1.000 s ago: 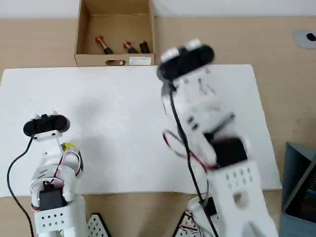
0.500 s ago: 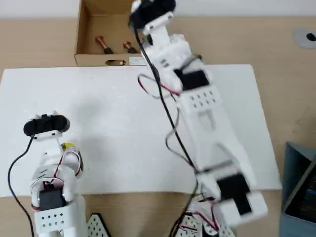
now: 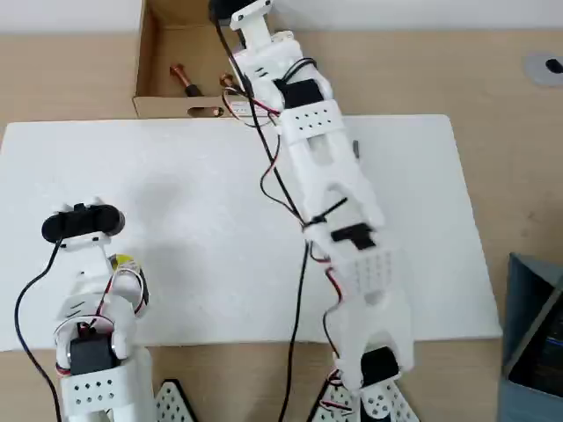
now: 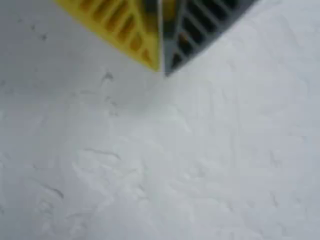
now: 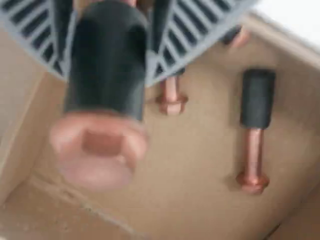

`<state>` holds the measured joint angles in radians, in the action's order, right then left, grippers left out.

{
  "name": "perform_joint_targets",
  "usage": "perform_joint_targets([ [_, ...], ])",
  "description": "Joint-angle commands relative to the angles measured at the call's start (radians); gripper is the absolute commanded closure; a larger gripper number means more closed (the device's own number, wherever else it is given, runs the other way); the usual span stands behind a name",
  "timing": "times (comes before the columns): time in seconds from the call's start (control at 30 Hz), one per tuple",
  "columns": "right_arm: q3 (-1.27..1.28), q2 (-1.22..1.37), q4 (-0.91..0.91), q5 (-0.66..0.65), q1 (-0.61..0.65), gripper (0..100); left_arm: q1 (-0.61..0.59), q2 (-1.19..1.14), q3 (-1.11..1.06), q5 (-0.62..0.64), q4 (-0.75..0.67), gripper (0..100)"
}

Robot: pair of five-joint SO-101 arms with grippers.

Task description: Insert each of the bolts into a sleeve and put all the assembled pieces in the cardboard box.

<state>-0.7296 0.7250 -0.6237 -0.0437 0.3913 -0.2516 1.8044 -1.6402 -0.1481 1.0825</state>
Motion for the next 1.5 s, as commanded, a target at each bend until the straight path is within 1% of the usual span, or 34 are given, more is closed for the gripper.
perform_joint_targets([
  [0.0, -0.239, 0.113, 0.026, -0.044, -0.015, 98.7, 0.0, 0.007, 0.003, -0.002, 0.002, 100],
  [0.13, -0.364, 0.245, 0.023, -0.112, -0.013, 98.6, 0.0, 0.007, 0.003, 0.0, 0.002, 100],
  [0.23, -0.43, 0.309, -0.026, -0.149, -0.013, 98.0, 0.0, 0.007, 0.003, 0.0, 0.002, 100],
  [0.37, -0.501, 0.361, -0.101, -0.153, -0.013, 89.5, 0.0, 0.007, 0.003, 0.0, 0.002, 100],
  [0.43, -0.533, 0.378, -0.123, -0.153, -0.013, 86.8, 0.0, 0.007, 0.003, 0.0, 0.002, 100],
  [0.97, -0.587, 0.387, -0.161, -0.152, -0.019, 87.1, -0.003, 0.007, 0.0, -0.005, -0.006, 100],
  [1.03, -0.645, 0.375, -0.224, -0.15, -0.021, 90.7, -0.002, 0.007, 0.0, -0.005, -0.006, 100],
  [1.1, -0.699, 0.369, -0.287, -0.15, -0.019, 98.1, -0.002, 0.007, 0.0, -0.005, -0.006, 100],
  [1.13, -0.725, 0.364, -0.318, -0.15, -0.018, 99.2, -0.002, 0.007, 0.0, -0.005, -0.006, 100],
  [1.3, -0.932, 0.364, -0.514, -0.149, -0.033, 98.9, -0.002, 0.007, 0.0, -0.005, -0.006, 100],
  [1.37, -0.941, 0.349, -0.58, -0.149, -0.042, 98.9, -0.002, 0.007, 0.0, -0.005, -0.006, 100],
  [1.47, -0.937, 0.255, -0.689, -0.149, -0.061, 98.9, -0.002, 0.007, 0.0, -0.005, -0.006, 100],
])
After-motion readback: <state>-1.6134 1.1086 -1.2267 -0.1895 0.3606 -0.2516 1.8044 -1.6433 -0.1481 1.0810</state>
